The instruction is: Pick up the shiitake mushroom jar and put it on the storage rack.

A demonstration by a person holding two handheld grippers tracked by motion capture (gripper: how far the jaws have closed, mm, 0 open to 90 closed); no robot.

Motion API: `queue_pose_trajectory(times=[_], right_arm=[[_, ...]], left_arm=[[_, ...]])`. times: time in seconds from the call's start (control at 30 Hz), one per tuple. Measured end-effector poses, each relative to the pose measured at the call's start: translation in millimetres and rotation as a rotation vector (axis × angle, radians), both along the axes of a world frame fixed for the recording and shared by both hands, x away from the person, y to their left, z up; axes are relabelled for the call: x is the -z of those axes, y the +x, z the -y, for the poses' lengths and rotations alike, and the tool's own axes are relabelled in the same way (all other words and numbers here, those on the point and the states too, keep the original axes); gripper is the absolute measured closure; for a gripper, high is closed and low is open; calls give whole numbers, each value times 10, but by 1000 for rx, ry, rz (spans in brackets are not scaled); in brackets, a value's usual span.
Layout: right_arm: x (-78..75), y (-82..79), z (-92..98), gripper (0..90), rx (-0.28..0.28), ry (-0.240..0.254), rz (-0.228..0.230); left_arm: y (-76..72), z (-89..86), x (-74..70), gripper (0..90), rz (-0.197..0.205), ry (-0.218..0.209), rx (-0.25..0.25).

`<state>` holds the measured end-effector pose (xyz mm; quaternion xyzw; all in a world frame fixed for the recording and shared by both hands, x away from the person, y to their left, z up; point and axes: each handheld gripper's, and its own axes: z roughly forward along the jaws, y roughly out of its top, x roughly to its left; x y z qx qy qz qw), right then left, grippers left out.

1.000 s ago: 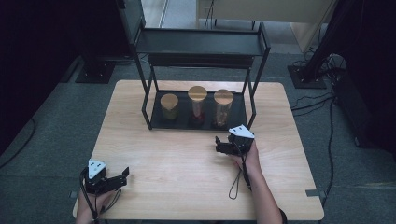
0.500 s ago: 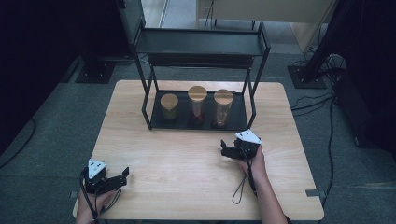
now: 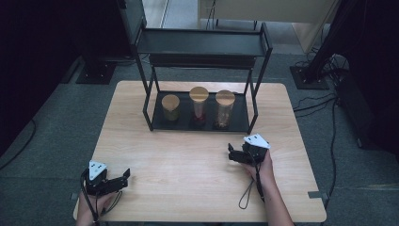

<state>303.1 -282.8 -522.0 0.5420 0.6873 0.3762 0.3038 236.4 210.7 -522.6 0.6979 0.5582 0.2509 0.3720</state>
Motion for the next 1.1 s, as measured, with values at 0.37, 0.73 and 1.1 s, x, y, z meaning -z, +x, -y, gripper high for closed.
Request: queue_pose_trajectory(times=[0.37,0.73,1.1], right_arm=[[0,-98,185,0,22,-5,4],[-2,-221,368,0,46,-7,5],[-4,-362,575,0,68,-13,11]], left_arm=[[1,1,0,12,-1,1,0],[-5,2,0,12,2,3,-5],[-5,2,0,12,1,3,-6]])
